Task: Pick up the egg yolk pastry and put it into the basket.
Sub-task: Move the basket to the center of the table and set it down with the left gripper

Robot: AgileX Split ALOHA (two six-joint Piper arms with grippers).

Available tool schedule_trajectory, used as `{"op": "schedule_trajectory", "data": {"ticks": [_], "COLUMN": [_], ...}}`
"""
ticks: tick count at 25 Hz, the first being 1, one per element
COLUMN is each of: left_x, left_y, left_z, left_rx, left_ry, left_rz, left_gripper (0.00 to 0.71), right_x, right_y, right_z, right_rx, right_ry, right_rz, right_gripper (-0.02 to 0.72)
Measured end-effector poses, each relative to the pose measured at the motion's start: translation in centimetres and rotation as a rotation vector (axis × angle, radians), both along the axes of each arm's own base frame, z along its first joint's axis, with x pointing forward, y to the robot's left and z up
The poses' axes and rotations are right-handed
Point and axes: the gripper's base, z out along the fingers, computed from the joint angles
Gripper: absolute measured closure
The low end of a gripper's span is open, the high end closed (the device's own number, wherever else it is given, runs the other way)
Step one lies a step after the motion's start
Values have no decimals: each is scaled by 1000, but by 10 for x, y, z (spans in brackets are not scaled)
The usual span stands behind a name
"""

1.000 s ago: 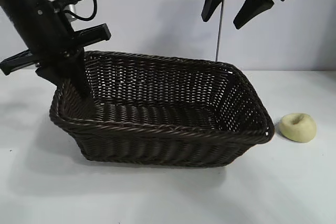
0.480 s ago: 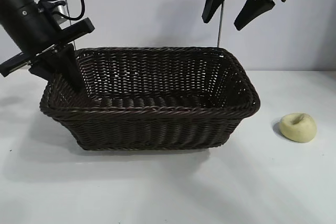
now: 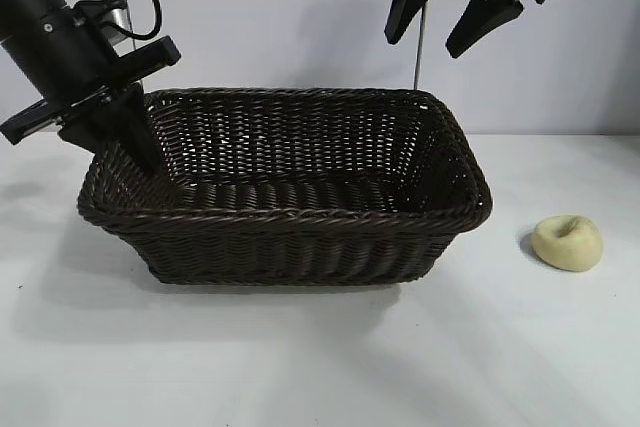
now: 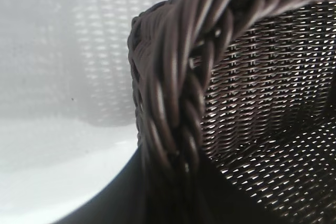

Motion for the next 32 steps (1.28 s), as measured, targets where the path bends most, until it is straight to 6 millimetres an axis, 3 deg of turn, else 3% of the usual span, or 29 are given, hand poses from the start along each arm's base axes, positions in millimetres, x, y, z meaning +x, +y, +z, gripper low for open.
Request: {"op": "schedule_trajectory", "data": {"ticks": [3,10,20,22,25,27,32], "left_x": [2,10,19,20,24,26,25], "left_y": [0,-3,-7,-8,-9,-10,-9], "left_z": [-1,-31,-44,-43,-38,-31,-12], "left_rx": [1,-4,-38,-45,-58,-65,-52], "left_ry": [-13,49,68,66,48,41,25], "left_rz": [-2,-1,7,7,11,-1,-45], "left_gripper": [612,612,604,536,351,264,208], "right_x": [0,0,0,0,0,0,0], "right_y": [0,0,0,0,0,0,0], "right_z": [0,0,0,0,0,0,0], "right_rx": [0,0,0,0,0,0,0], "right_ry": [0,0,0,0,0,0,0], "right_rz": [0,0,0,0,0,0,0], "right_gripper": [188,188,188,188,188,188,188]}}
